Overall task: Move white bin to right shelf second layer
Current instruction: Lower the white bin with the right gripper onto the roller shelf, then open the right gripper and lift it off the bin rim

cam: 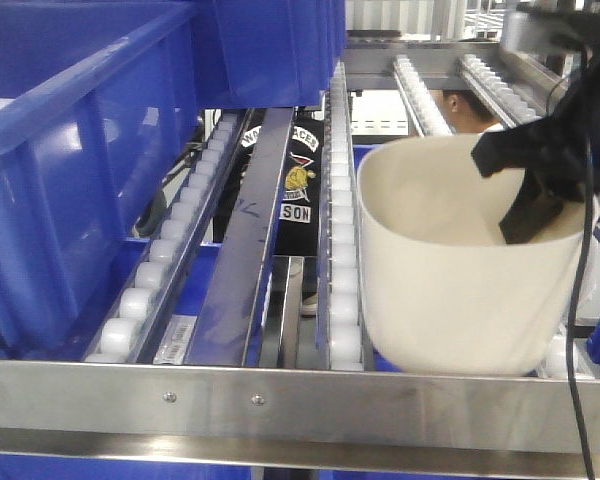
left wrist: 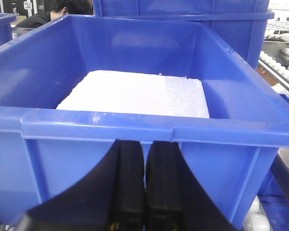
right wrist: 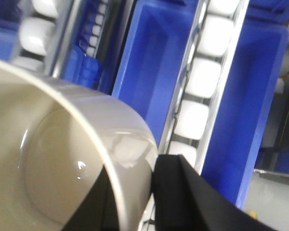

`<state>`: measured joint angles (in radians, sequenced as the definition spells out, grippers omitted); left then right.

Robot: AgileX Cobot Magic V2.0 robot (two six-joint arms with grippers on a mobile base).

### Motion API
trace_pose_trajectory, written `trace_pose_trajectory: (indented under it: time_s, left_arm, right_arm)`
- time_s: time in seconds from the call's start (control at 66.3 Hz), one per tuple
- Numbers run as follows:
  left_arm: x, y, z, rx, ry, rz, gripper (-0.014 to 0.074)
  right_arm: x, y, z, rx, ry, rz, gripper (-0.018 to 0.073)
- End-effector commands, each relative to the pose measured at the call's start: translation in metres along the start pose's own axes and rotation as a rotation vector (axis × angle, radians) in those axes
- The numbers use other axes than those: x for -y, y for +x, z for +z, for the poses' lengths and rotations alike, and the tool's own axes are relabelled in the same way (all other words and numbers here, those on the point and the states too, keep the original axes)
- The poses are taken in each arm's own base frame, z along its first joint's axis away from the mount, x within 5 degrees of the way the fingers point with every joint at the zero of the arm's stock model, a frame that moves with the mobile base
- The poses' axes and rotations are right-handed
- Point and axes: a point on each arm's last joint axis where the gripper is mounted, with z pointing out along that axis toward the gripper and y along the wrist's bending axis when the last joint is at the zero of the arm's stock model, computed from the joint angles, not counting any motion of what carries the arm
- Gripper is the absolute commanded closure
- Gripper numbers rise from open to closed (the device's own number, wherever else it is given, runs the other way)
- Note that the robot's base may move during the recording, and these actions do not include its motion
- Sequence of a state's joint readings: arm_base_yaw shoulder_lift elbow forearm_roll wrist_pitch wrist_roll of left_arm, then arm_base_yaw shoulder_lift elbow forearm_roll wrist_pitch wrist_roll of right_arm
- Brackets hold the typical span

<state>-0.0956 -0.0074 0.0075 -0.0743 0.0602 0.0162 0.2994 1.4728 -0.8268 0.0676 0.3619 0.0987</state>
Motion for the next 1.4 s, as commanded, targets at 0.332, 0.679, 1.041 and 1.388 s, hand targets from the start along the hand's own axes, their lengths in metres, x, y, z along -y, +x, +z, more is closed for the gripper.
trace_pose_trajectory:
  time_s: [0.332, 0.679, 1.041, 1.388]
  left_arm:
    - [-0.001, 0.004, 0.001, 0.054, 0.002, -0.019, 0.0512]
    - [-0.001, 0.004, 0.001, 0.054, 0.002, -0.019, 0.0512]
    - [-0.001, 0.004, 0.001, 0.054, 0.002, -0.019, 0.0512]
    - [-0.001, 0.004, 0.001, 0.054, 0.002, -0.019, 0.0512]
  right_arm:
    - [-0.001, -0.014, -0.002, 0.086, -0.001, -0.026, 0.0507]
    - [0.000, -0.012, 0.004, 0.064, 0.008, -0.041, 0.0395]
    - [-0.001, -0.017, -0.002, 0.122, 0.001, -0.041, 0.0122]
    - [-0.002, -0.023, -0.024, 0.197, -0.005, -0.056, 0.0122]
